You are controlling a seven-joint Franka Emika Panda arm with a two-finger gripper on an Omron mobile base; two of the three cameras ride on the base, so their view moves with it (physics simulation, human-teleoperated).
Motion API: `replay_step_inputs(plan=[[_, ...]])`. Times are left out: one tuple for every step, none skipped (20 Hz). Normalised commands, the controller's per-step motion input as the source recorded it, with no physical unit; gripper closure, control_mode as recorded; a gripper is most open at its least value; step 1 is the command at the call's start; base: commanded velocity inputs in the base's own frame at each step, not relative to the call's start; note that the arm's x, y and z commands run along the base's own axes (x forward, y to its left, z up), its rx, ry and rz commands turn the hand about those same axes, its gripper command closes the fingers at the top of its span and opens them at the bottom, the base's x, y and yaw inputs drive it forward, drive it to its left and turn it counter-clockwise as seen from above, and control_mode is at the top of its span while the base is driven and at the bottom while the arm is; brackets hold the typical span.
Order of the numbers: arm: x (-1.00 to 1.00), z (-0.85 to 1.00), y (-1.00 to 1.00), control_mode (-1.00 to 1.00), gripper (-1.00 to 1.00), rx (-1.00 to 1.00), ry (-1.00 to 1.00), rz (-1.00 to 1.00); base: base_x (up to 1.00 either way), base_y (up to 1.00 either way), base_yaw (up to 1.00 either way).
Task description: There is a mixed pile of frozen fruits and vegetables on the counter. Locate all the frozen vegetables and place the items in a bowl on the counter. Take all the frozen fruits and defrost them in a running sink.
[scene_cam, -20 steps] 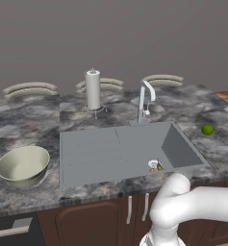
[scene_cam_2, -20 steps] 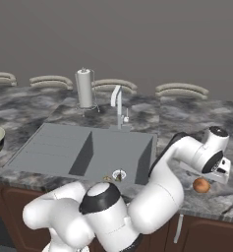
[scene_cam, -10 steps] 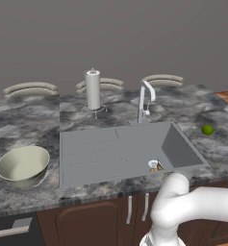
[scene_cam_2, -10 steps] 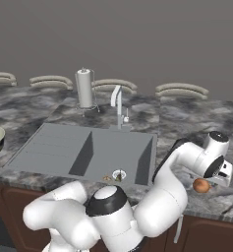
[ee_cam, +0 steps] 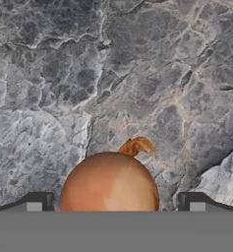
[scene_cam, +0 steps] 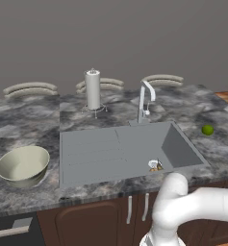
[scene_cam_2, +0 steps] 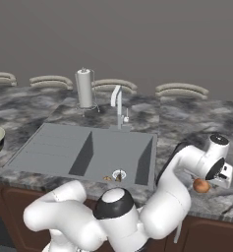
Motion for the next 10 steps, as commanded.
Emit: replay_step_inputs(plan=[[0.00,-0.16,-0.34,-1.00,-1.00,0.00,0.00,-0.07,0.00,0.00,0.00],[0.00,-0.16,-0.31,-1.00,-1.00,0.00,0.00,-0.07,0.00,0.00,0.00],[0.00,-0.15,-0.25,-1.00,-1.00,0.00,0.00,-0.07,0.00,0.00,0.00],[0.00,-0.16,-0.20,-1.00,-1.00,0.00,0.00,-0.07,0.00,0.00,0.00],[0.00,-0.17,-0.11,-1.00,-1.00,0.00,0.00,-0.06,0.00,0.00,0.00],[0.00,-0.20,-0.02,-1.00,-1.00,0.00,0.00,-0.05,0.00,0.00,0.00],[0.00,-0.22,0.00,-1.00,-1.00,0.00,0.00,-0.04,0.00,0.00,0.00],[0.00,-0.24,0.00,-1.00,-1.00,0.00,0.00,-0.04,0.00,0.00,0.00],[0.00,-0.25,0.00,-1.00,-1.00,0.00,0.00,-0.04,0.00,0.00,0.00],[0.00,-0.27,0.00,-1.00,-1.00,0.00,0.00,-0.05,0.00,0.00,0.00]])
